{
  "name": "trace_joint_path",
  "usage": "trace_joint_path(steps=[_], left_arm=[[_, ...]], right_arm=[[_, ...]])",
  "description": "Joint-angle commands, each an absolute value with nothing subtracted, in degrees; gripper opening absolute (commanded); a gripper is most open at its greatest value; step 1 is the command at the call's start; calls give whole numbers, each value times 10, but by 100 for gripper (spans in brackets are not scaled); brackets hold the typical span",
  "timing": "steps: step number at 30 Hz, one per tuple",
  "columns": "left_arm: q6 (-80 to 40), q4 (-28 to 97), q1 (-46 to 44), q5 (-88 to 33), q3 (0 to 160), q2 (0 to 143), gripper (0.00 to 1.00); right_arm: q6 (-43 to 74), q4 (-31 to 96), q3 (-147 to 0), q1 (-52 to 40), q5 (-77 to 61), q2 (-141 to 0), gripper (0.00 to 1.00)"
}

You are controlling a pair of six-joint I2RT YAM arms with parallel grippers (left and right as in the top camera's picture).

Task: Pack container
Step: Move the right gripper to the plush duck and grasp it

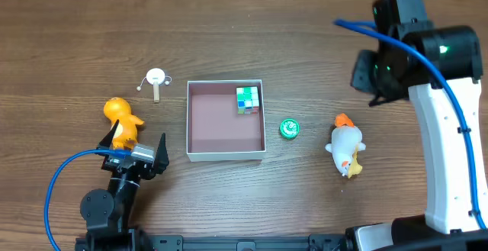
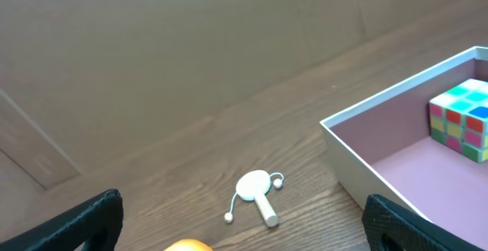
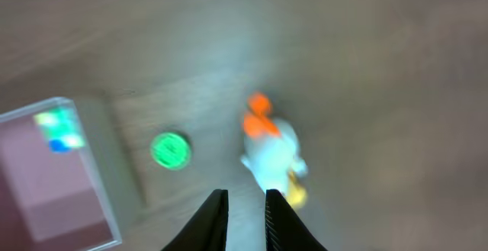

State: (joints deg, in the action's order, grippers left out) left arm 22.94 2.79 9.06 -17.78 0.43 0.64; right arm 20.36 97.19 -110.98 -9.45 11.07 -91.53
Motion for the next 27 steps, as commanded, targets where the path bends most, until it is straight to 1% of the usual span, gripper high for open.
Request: trace_joint_path(steps=[1,4,7,8,9,11,13,17,20,22,24,27], left_arm=[[231,27,94,-178,3,3,100],[231,27,94,-178,3,3,100],[231,27,94,-178,3,3,100],[231,27,94,-178,3,3,100],[231,27,94,-178,3,3,100],[231,27,94,-178,3,3,100],[231,27,94,-178,3,3,100],[231,27,94,-178,3,3,100],[231,27,94,-178,3,3,100],[231,27,94,-178,3,3,100],[231,27,94,-178,3,3,100],[231,27,94,-178,3,3,100]], right_arm=[[228,965,-1004,-59,100,-895,19],[228,918,-913,-55,84,-895,19],[191,846,-849,-55,-5,-895,19],[202,832,-841,-55,-10,-895,19],[208,827,-837,-55,-2,-895,19],[247,826,-826,-55,81,-895,20],[251,821,-800,-55,117,-895,25],[247,790,-731,-55,103,-895,25],[223,741,-670,-55,67,-895,26],[223,735,-664,-55,59,-895,29],[223,731,-664,-54,58,-895,36],[224,719,-663,-52,57,-895,36]])
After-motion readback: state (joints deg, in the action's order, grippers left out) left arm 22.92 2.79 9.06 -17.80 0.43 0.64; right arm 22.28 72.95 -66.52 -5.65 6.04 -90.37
